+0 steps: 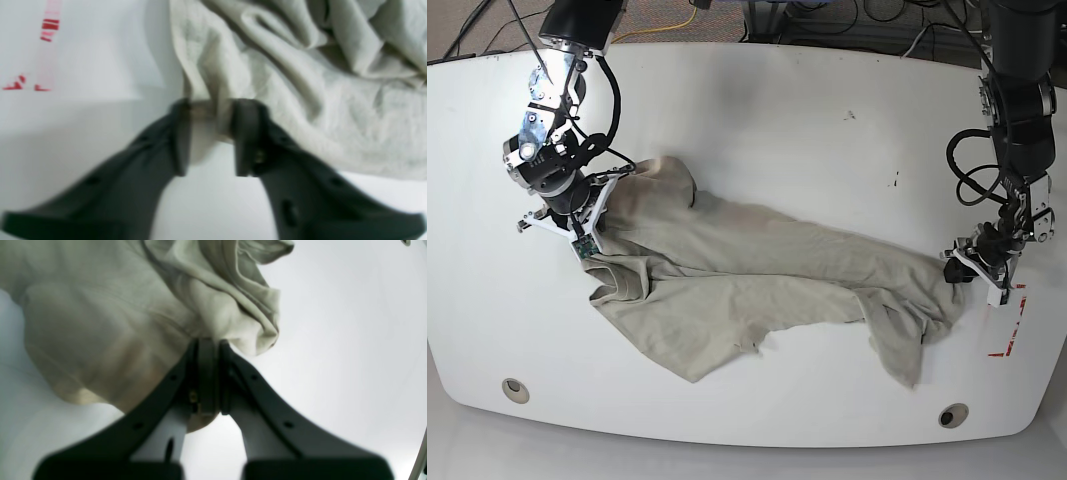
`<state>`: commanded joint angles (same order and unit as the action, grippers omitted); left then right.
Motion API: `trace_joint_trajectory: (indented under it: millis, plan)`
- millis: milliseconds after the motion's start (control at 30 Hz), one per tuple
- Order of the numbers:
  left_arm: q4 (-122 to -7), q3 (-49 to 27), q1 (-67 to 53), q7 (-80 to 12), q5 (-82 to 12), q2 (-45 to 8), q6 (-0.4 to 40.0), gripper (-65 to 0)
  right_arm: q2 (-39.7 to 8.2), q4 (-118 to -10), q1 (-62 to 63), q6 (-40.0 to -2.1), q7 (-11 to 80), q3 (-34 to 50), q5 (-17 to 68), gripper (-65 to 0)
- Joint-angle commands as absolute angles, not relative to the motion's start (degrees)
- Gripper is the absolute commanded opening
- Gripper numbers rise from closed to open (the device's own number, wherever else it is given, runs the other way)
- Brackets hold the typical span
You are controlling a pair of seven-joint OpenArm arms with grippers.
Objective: Layout the t-shirt on the table in an organized manner, then fold the t-shirt properly
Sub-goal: 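Grasp the shirt hem with the left gripper and lift it toward the right gripper, then lift the beige shirt with both grippers and lay it down lengthwise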
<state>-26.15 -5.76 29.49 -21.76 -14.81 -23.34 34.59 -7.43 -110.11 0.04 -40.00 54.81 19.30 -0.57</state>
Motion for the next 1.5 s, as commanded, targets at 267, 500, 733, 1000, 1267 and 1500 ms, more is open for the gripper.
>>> trace_joint_trajectory:
  millis: [267,500,733,1000,1267,1500]
  plan:
    - [-26.42,-6.02,29.49,-21.85,-15.08,-23.34,34.86,-64.4,-7.43,-114.24,-1.19,-40.0,55.08,19.3,-0.57,-64.5]
    - [-37.41,-9.89,24.31,-25.71,-15.25,-23.52,35.03,-64.4,-7.43,-116.09,-1.1,-40.0,59.3,19.47,-0.57,-64.7]
    - [-65.71,-17.1,15.78,-37.85,-15.25,-23.43,35.03,-64.4,-7.43,-116.09,-1.01,-40.0,59.56,23.25,-0.57,-64.7]
    - [-84.35,-17.19,15.34,-46.02,-15.25,-23.52,35.12,-64.3,-8.75,-116.09,2.95,-40.0,59.56,23.69,-0.84,-64.7]
    - [-99.38,-17.27,23.78,-55.87,-15.25,-23.52,35.12,-64.3,-11.82,-115.74,14.11,-40.0,60.62,23.34,-0.84,-64.5]
    - [-102.02,-17.27,36.44,-60.35,-14.9,-23.34,35.12,-64.2,-14.02,-112.13,28.0,-40.0,64.48,22.64,-0.57,-64.4]
